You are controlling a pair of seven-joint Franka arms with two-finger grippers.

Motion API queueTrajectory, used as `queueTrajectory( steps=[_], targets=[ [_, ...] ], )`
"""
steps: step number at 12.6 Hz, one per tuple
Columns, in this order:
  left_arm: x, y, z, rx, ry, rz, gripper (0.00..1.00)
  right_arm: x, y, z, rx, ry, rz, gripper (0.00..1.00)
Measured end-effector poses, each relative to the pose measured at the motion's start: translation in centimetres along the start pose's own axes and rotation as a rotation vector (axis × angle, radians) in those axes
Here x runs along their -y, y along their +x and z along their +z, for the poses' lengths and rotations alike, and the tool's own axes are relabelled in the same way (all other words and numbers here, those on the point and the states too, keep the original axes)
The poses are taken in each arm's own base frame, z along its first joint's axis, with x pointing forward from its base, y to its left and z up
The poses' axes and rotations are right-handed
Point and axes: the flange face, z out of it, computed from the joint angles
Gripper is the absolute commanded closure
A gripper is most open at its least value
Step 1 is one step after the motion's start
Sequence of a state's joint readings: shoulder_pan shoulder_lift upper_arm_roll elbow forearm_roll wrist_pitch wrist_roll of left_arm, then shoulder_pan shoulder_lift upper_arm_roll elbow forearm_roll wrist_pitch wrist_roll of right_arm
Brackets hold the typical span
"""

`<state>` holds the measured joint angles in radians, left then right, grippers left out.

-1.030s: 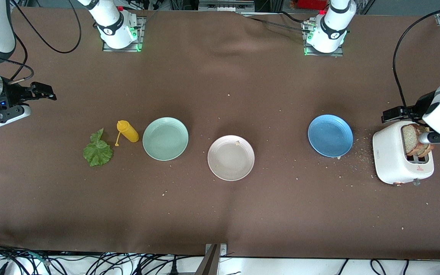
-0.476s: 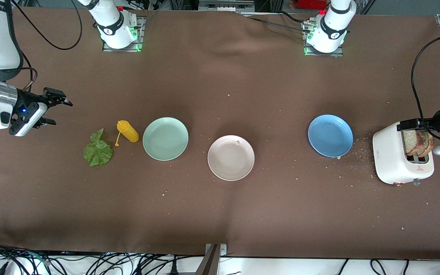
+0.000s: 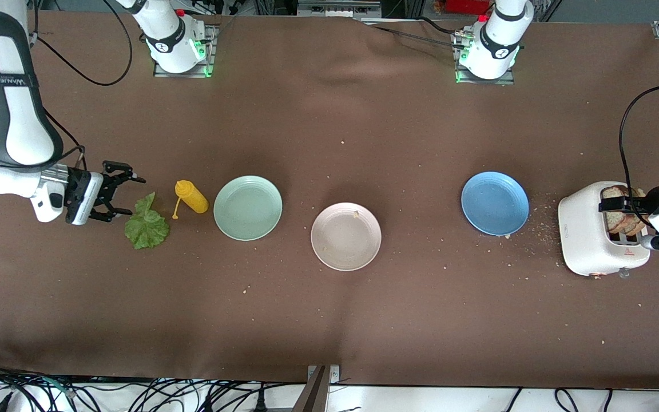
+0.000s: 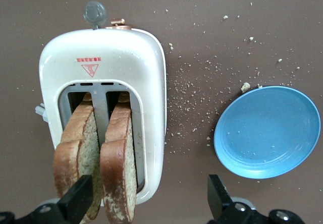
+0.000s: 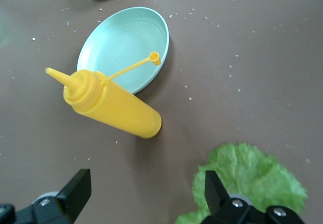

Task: Make sandwich in beige plate with both arms
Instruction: 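Reach the right gripper to the mustard while the left gripper reaches the toaster, then grasp the yellow mustard with the right gripper while the left gripper grasps bread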

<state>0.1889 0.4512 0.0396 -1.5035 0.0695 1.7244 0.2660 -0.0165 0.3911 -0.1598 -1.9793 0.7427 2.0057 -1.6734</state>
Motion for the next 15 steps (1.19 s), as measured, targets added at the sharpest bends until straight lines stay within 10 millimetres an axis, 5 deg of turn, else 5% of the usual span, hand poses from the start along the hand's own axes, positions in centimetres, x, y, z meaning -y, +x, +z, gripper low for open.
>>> queueTrajectory(
  steps=[1, 4, 6, 10, 12, 15],
  targets=[
    [0.2, 0.2, 0.5, 0.002, -0.001, 0.0, 0.07, -0.6, -1.0, 1.6, -0.054, 0.015, -0.051, 0.0],
    [0.8, 0.6, 1.6, 0.007, -0.003, -0.007, 0.7, -1.3, -2.8, 5.2, -0.174, 0.061, -0.183, 0.0],
    [1.9, 0.5, 2.4, 0.018, -0.01, -0.021, 1.0, -1.1, -3.2, 7.8, -0.307, 0.096, -0.267, 0.0],
    [2.3, 0.4, 2.4, 0.018, -0.009, -0.001, 1.0, -1.3, -5.7, 13.8, -0.475, 0.116, -0.351, 0.0],
    [2.7, 0.5, 1.3, 0.01, 0.021, 0.02, 1.0, -1.1, -6.0, 15.1, -0.515, 0.137, -0.354, 0.0],
    [2.3, -0.2, -4.1, 0.026, 0.062, 0.034, 1.0, -0.5, -4.8, 14.9, -0.579, 0.184, -0.387, 0.01]
  ],
)
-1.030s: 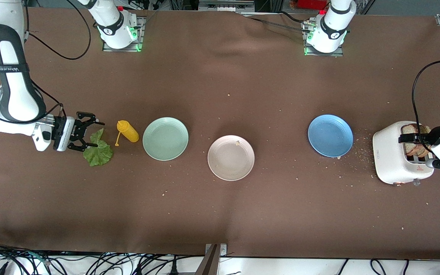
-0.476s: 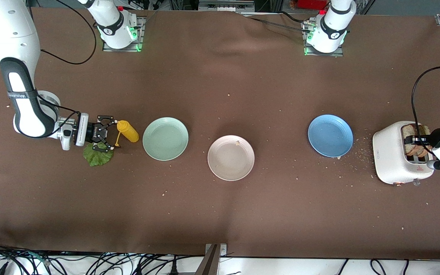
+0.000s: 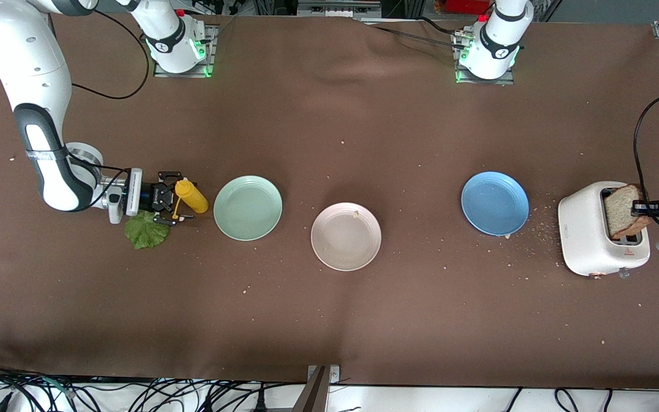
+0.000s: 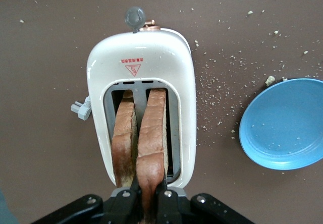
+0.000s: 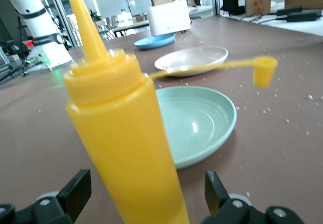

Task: Make sandwich in beige plate with both arms
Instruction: 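Grasp the yellow mustard with the right gripper while the left gripper grasps bread, then lift the bread slice with the left gripper onto the beige plate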

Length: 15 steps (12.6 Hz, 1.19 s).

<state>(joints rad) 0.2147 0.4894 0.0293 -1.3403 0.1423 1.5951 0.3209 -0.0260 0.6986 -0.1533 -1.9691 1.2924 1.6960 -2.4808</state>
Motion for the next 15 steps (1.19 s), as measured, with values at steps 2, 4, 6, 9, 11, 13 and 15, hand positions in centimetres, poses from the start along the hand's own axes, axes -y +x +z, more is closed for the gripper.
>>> queueTrajectory(
  steps=[2, 4, 6, 9, 11, 13, 15],
  targets=[
    [-1.9, -0.9, -4.5, 0.005, -0.025, 0.018, 1.0, 0.1, 0.6, 0.4, -0.053, 0.011, -0.031, 0.07],
    [-5.1, -1.1, -6.3, -0.012, -0.175, 0.053, 1.0, 0.2, 1.0, 0.6, -0.087, 0.02, -0.053, 0.48],
    [-7.9, -0.2, -5.9, -0.029, -0.392, 0.041, 1.0, 0.4, 1.3, 0.8, -0.116, 0.036, -0.064, 0.78],
    [-13.9, 3.5, -1.9, 0.024, -0.667, 0.073, 1.0, 0.5, 1.4, 0.6, -0.145, 0.048, -0.07, 1.0],
    [-20.6, 6.4, 1.4, 0.082, -0.884, 0.117, 1.0, 0.6, 1.2, -0.2, -0.156, 0.041, -0.067, 1.0],
    [-25.3, 8.6, 4.9, 0.14, -1.062, 0.129, 1.0, 0.4, 1.4, -1.0, -0.176, 0.039, -0.073, 1.0],
    [-29.7, 10.3, 7.9, 0.158, -1.137, 0.131, 1.0, -0.5, 2.6, -2.3, -0.175, 0.052, -0.082, 1.0]
  ],
)
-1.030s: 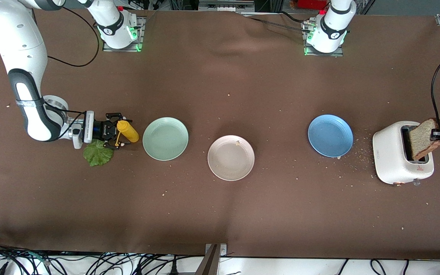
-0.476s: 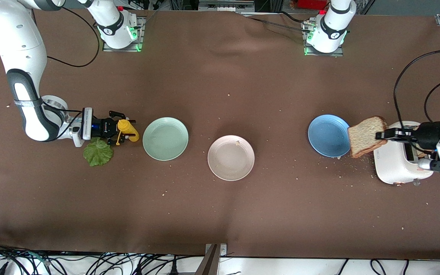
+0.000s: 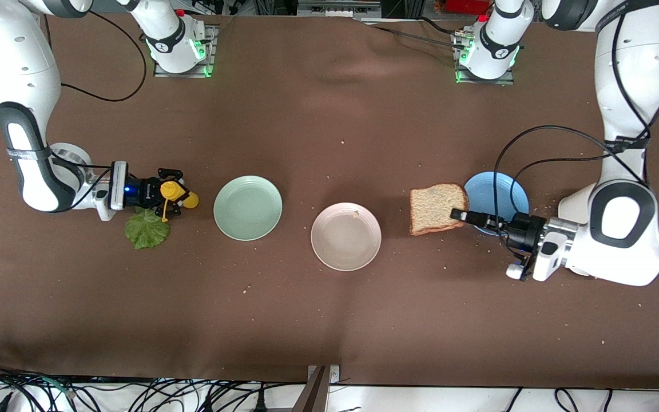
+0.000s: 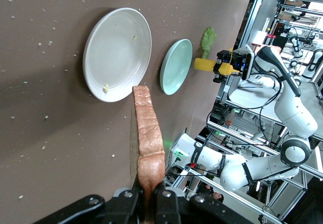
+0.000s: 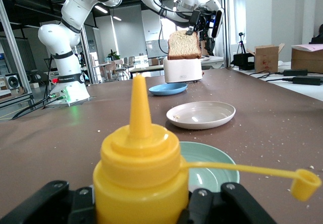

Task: Make sandwich in beige plate with both arms
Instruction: 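Lift the bread slice with the left gripper onto the beige plate, then carry the mustard over the beige plate while the left gripper withdraws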

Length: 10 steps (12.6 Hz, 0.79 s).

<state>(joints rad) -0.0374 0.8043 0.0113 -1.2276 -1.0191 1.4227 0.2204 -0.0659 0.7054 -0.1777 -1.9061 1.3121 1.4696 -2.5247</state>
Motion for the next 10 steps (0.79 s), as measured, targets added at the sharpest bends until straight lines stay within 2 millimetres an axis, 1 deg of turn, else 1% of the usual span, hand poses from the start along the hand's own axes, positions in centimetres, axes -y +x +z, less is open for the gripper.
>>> queueTrajectory(
  steps=[1, 2, 4, 5, 6, 7, 8, 9, 10],
  targets=[
    [-0.7, 1.6, 3.2, -0.029, 0.016, 0.011, 1.0, -0.6, 0.8, -0.4, 0.013, 0.016, 0.017, 1.0],
    [-2.0, 2.9, 6.9, -0.061, 0.044, 0.03, 1.0, -1.2, 1.7, -0.8, 0.033, 0.032, 0.038, 1.0],
    [-4.6, 4.6, 14.4, -0.113, 0.066, 0.056, 1.0, -2.9, 4.1, -1.6, 0.09, 0.061, 0.101, 1.0],
    [-5.2, 5.1, 17.1, -0.144, 0.081, 0.058, 1.0, -4.0, 5.8, -2.0, 0.131, 0.074, 0.143, 1.0],
    [-5.0, 5.5, 18.9, -0.17, 0.099, 0.056, 1.0, -5.3, 7.9, -2.2, 0.181, 0.086, 0.189, 1.0],
    [-4.3, 5.7, 19.9, -0.174, 0.109, 0.048, 1.0, -6.5, 10.0, -2.1, 0.239, 0.099, 0.229, 1.0],
    [-3.3, 5.9, 20.3, -0.172, 0.113, 0.034, 1.0, -7.5, 12.0, -1.6, 0.301, 0.112, 0.266, 1.0],
    [-2.5, 6.1, 20.3, -0.17, 0.117, 0.022, 0.84, -8.3, 13.8, -0.6, 0.363, 0.122, 0.302, 1.0],
    [-1.9, 6.2, 20.3, -0.171, 0.119, 0.014, 0.24, -9.1, 15.3, 0.8, 0.428, 0.124, 0.336, 1.0]
  ],
)
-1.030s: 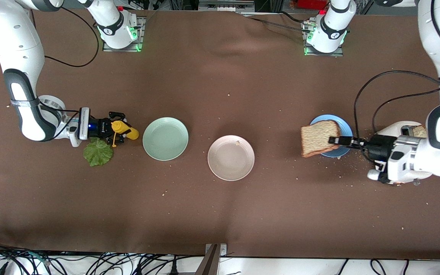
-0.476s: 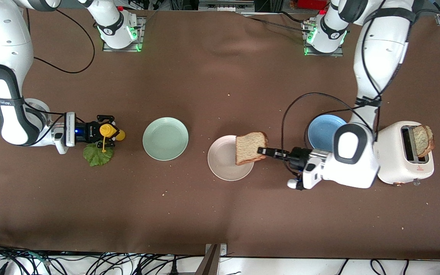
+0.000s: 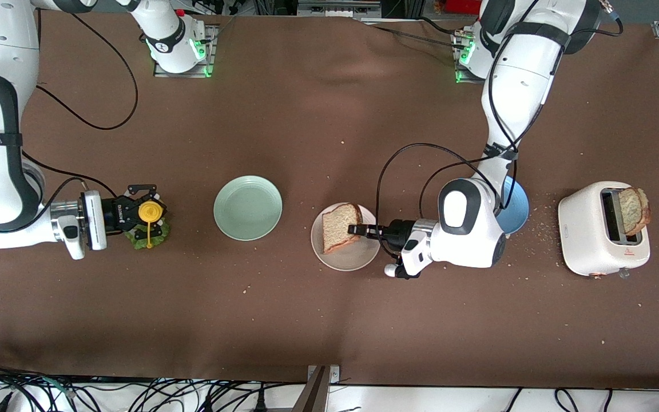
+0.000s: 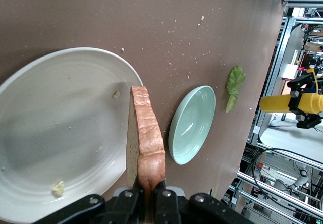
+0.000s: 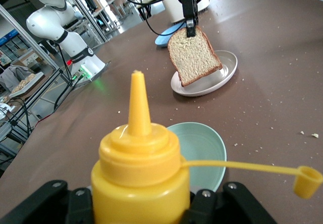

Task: Make sandwich in beige plate with both arms
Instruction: 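Carry the mustard over the beige plate while the left gripper withdraws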

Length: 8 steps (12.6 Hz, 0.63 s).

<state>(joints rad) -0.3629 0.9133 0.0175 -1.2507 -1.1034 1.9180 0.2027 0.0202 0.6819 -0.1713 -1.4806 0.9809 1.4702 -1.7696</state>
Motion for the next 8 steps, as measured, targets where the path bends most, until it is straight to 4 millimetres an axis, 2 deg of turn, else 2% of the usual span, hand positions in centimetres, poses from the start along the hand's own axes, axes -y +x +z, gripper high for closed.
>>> queueTrajectory(
  steps=[1, 4, 6, 8],
  targets=[
    [0.4, 0.0, 0.1, 0.002, 0.003, -0.007, 0.0, -0.3, 2.1, 0.8, 0.074, -0.011, 0.037, 1.0],
    [1.9, 0.0, -0.1, 0.002, 0.012, -0.034, 0.0, -0.9, 7.9, 5.3, 0.291, -0.085, 0.131, 1.0],
    [2.7, 0.2, -0.8, -0.008, 0.019, -0.048, 0.0, -0.9, 10.5, 8.9, 0.416, -0.149, 0.195, 1.0],
    [3.8, 0.7, -2.6, -0.038, 0.044, -0.06, 0.0, -0.7, 13.0, 11.9, 0.523, -0.239, 0.257, 1.0]
  ],
)
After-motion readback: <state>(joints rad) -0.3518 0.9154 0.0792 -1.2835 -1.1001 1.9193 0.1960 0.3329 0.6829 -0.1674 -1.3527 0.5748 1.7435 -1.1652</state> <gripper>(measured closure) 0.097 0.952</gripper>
